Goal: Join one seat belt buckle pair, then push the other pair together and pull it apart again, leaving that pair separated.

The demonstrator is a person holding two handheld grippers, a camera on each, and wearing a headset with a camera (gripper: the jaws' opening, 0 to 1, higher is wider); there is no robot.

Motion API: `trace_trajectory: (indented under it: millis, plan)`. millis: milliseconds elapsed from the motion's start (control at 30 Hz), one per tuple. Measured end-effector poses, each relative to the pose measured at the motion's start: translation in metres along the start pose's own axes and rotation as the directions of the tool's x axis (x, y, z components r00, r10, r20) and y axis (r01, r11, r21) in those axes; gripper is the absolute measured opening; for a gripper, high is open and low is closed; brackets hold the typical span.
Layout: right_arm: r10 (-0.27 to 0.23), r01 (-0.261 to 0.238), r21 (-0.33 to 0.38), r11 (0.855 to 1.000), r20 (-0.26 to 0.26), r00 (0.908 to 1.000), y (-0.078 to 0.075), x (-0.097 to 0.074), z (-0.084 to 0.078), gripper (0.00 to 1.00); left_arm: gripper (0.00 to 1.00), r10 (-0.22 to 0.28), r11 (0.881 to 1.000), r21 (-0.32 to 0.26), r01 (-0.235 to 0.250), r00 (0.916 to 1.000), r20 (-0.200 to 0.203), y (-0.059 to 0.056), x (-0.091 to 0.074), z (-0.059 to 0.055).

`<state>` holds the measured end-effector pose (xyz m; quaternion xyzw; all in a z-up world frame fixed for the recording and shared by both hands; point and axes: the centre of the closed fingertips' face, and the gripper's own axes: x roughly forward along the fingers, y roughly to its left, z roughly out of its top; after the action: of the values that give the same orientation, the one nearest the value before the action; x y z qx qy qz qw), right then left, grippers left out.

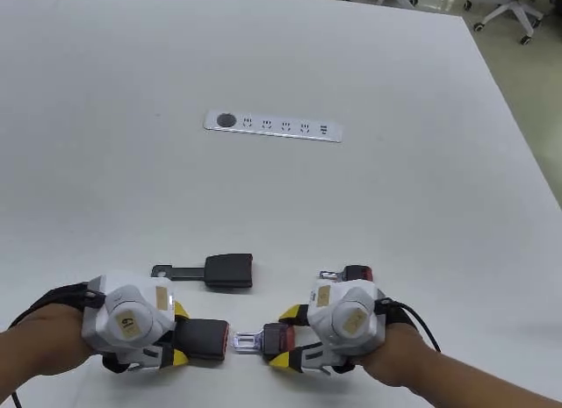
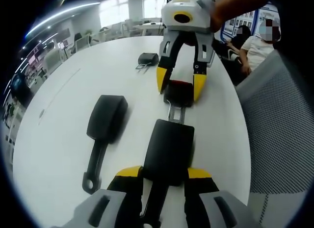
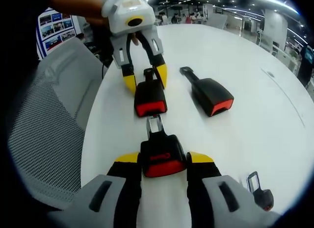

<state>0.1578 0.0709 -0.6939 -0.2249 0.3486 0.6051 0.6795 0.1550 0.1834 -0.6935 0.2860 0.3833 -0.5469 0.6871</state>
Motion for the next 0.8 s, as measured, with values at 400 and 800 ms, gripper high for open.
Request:
trace_trajectory:
  millis: [400,800]
  plan:
    - [0.001,-0.002,0.008,1.000,0.026,0.9996,0.007,0.017,0.021,0.34,0.33,-0.005,1.000,-0.001,0.005,0.9999,-0.010,-0.002,0.000,0.001]
    - [-0.021,0.020,0.038,0.999,0.043,0.9989,0.006,0.027,0.027,0.34,0.33,0.003,1.000,-0.016,-0.004,0.9996,-0.028,-0.002,0.000,0.003]
